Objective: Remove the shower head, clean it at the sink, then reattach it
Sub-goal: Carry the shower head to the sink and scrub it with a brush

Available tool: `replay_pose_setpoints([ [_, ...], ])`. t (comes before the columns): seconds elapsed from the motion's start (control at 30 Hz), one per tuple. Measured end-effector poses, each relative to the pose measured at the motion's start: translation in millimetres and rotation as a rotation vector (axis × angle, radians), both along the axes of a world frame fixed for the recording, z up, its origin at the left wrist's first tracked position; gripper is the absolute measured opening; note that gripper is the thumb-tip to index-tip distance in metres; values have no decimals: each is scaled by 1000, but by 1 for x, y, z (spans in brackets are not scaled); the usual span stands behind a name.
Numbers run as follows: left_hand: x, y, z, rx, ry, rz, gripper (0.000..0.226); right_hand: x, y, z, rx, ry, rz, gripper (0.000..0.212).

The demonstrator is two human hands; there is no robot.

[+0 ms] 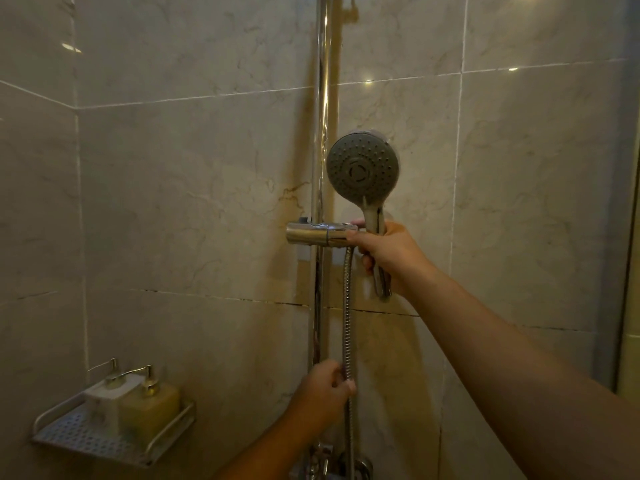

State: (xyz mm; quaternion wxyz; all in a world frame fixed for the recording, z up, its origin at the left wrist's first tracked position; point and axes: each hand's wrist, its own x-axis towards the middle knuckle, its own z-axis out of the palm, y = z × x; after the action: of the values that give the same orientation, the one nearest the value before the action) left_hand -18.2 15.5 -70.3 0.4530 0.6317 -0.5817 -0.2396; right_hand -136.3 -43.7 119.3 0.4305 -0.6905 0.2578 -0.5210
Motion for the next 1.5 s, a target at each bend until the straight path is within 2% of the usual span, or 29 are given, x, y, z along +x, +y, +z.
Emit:
replay_pose_setpoints([
  [0.1,3,11,25,-113,44,61,29,-4,9,-3,6,-24,-49,26],
  [0.2,-1,28,56,-300,116,95,29,-5,26,-15,20,-43,-90,25],
  [0.33,-12,59,77,-394,205,-114,30,-4,53,-39,134,-51,-45,35],
  [0.43,-16,82,76,-334,307,-232,36,-2,72,-60,217,-125,-69,42],
  [0.5,-15,94,68,-270,362,-283,42,-1,84,-73,245,-154,-98,38],
  [0.57,-13,104,57,-209,391,-337,47,0,96,-87,257,-133,-124,32],
  [0.67,-8,117,36,-131,380,-337,53,6,119,-111,287,-84,-183,36],
  [0.77,-1,132,14,-100,406,-352,58,13,143,-131,323,-114,-174,26],
  [0.97,18,161,-13,33,462,-536,59,11,189,-159,325,-51,-225,20],
  [1.07,18,175,-27,83,432,-634,59,-2,209,-170,315,-7,-300,19],
  [1.3,6,198,-58,188,367,-824,64,-36,257,-202,328,-62,-439,22],
  [1.5,-50,213,-73,281,336,-1087,51,-103,310,-219,335,-105,-567,25],
])
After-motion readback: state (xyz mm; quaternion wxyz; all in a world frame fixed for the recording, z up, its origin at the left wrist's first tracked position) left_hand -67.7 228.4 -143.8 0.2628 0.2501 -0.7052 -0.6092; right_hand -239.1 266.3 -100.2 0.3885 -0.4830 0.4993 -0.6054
